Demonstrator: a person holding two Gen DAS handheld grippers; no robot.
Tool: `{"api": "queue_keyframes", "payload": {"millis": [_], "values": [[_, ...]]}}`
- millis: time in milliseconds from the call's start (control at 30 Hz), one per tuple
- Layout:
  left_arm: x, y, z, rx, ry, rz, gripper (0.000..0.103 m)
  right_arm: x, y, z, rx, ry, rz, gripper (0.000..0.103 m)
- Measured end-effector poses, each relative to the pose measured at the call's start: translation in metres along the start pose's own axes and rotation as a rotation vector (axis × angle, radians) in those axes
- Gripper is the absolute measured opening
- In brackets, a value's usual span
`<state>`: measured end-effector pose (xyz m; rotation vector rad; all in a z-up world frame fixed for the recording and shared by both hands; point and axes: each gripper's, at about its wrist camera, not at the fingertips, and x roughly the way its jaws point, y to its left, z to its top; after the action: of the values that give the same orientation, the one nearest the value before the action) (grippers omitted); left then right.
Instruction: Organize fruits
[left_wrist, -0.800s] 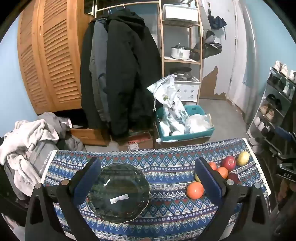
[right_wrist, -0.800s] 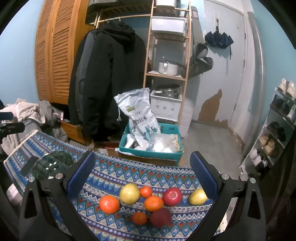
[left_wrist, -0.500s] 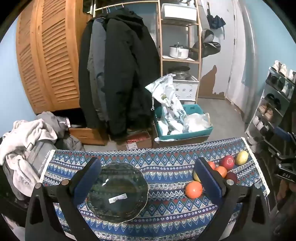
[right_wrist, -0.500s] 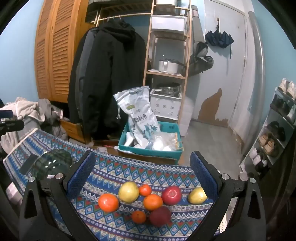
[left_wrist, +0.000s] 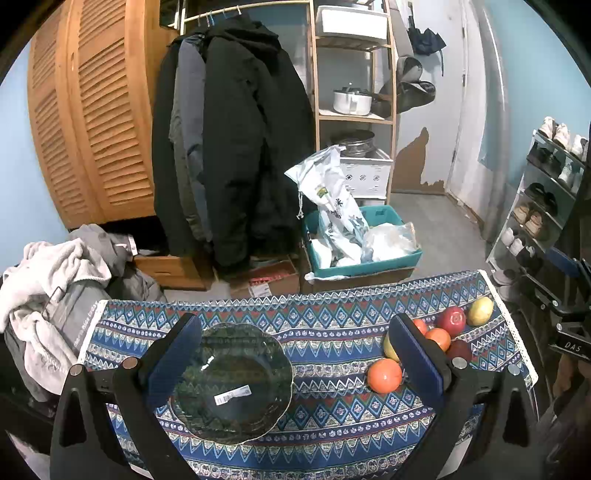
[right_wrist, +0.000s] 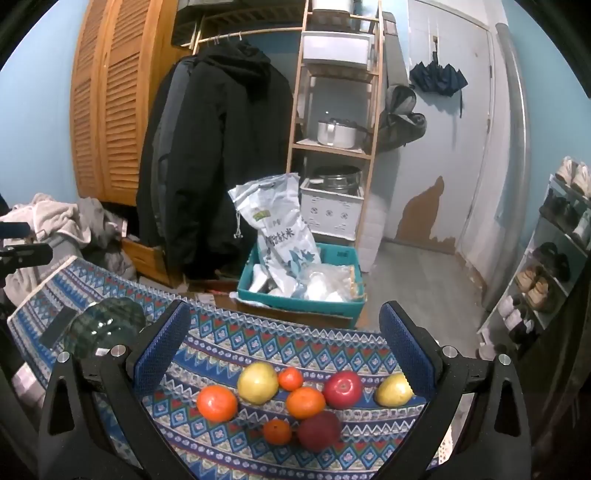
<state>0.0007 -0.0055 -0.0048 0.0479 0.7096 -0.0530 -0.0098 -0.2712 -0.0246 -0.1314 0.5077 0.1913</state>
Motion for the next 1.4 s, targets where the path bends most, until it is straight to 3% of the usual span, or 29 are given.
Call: {"api": "queue_keyframes", "payload": {"millis": [1400], "values": [[-0.0048,-0.0017,-0.0011,0.000,-0.009,-0.015,0.102,-0.0032,-0.0023,0.0015,0.003,-0.003,0.001,0.100]]}}
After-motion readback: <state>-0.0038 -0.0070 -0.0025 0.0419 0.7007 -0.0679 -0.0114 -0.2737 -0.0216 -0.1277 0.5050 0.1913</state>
